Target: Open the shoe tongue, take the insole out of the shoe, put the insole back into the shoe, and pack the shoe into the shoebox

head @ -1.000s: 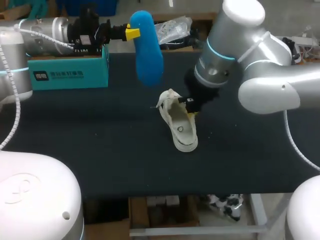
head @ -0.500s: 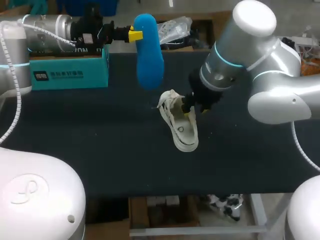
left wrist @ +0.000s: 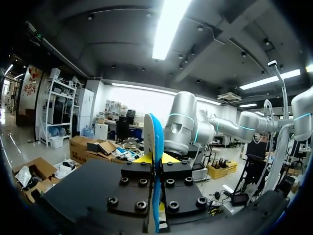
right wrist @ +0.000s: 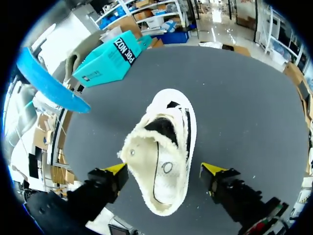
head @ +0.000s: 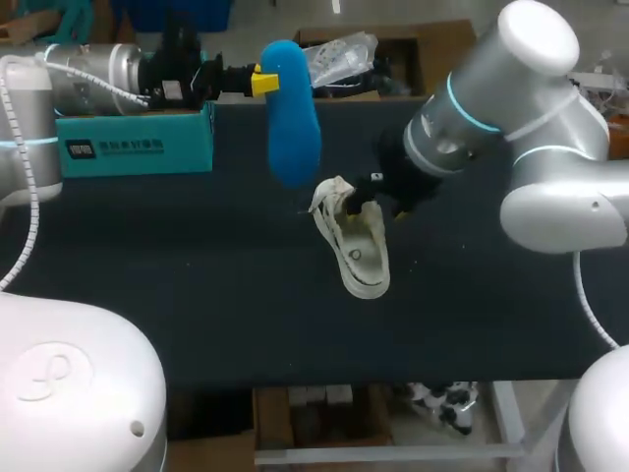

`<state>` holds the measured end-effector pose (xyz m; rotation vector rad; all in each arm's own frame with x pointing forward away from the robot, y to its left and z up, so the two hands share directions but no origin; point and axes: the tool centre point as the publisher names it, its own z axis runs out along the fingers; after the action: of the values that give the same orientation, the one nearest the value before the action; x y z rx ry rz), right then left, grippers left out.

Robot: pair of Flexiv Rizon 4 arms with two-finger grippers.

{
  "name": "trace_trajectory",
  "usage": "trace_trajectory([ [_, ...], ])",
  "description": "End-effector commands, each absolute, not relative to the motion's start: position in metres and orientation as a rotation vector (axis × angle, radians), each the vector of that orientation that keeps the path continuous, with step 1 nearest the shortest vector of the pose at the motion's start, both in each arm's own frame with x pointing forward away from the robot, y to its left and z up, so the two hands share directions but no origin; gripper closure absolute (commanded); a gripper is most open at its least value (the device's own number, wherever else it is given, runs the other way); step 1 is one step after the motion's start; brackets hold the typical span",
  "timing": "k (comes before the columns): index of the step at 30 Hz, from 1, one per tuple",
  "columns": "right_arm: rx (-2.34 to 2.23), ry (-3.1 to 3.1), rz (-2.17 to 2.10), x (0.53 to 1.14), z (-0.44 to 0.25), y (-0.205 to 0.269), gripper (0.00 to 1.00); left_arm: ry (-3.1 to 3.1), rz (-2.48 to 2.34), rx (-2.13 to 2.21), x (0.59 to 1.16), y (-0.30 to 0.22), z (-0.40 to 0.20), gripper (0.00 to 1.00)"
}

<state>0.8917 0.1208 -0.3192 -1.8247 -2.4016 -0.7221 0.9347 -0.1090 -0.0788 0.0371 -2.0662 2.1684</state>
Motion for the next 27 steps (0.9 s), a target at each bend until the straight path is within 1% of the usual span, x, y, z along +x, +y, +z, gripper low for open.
trace_trajectory([
  [1,-1.794,-2.265,-0.811,0.871,-0.3,0.101,0.0,-2.059,2.18,0.032,0.929,-0.112,-0.084,1.0],
  [6,-1.841,-1.995,-0.821,0.863,-0.29,0.091,0.0,-2.047,2.172,0.028,0.922,-0.123,-0.087,1.0],
  [7,-1.829,-1.971,-0.805,0.863,-0.287,0.09,0.0,-2.042,2.167,0.07,0.921,-0.126,-0.087,1.0],
  [9,-1.829,-1.971,-0.805,0.863,-0.287,0.09,0.0,-2.037,2.083,0.322,0.921,-0.135,-0.087,1.0],
  [20,-1.829,-1.971,-0.805,0.863,-0.287,0.09,0.0,-2.037,2.083,0.322,0.921,-0.135,-0.087,1.0],
  [23,-1.829,-1.971,-0.805,0.863,-0.287,0.09,0.0,-2.013,2.11,0.329,0.899,-0.144,-0.084,1.0],
  [27,-1.781,-1.872,-0.858,0.858,-0.287,0.074,0.0,-1.982,2.117,0.345,0.871,-0.156,-0.085,1.0],
])
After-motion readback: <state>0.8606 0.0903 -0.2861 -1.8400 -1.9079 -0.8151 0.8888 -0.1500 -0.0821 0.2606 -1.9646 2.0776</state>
